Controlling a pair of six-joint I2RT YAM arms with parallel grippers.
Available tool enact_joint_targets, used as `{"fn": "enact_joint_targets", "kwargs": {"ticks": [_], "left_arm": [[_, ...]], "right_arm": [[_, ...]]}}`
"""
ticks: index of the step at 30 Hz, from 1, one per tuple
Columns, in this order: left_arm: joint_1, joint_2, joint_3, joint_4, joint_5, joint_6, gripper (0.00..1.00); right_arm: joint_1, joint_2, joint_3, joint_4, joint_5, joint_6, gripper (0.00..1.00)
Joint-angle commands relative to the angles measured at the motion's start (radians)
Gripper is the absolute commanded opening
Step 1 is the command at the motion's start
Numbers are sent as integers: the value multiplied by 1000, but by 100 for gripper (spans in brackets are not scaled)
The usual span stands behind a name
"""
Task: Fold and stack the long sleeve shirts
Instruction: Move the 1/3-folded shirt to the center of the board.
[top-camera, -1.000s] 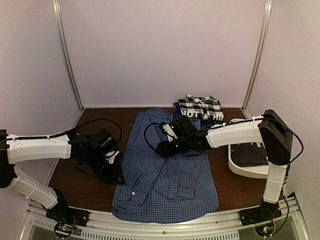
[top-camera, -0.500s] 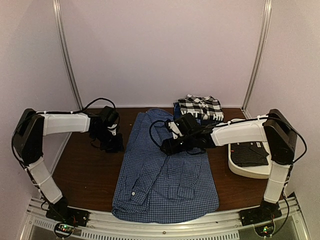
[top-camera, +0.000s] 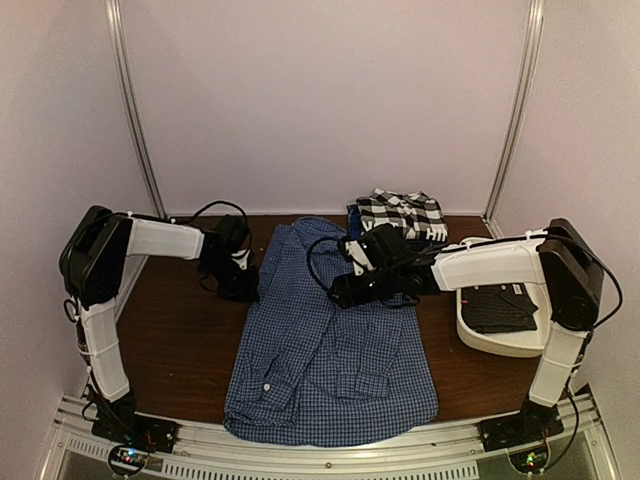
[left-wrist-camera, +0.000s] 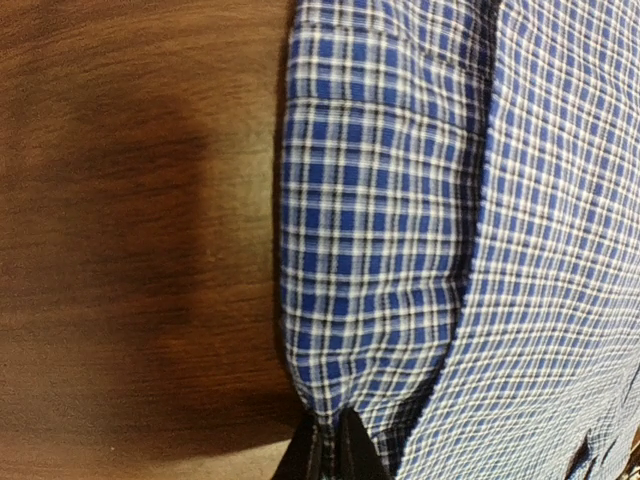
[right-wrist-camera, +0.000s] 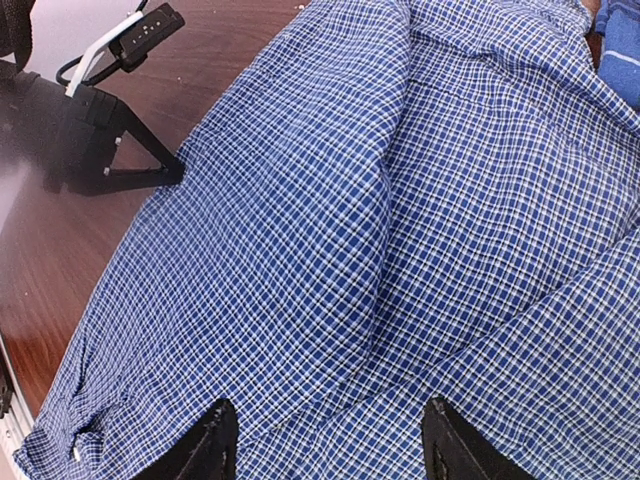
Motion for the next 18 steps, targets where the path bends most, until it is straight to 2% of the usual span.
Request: {"fn": "enact_joint_targets", "kwargs": {"ticks": [1,2,8,18], "left_arm": [[6,27,-45,14,45,-1,4],[6,21,-60,15,49,-4,0],[16,-42,-148,-11,16,-8,0],[143,-201,-338,-85,-56,1,0]], "right_arm": [[-16,-40,-9,6,28,11,64],[-18,-42,-9,6,30,11,64],[-36,-41,-9,8,36,11,64],[-87,-42,-27,17,39,5,63]]}}
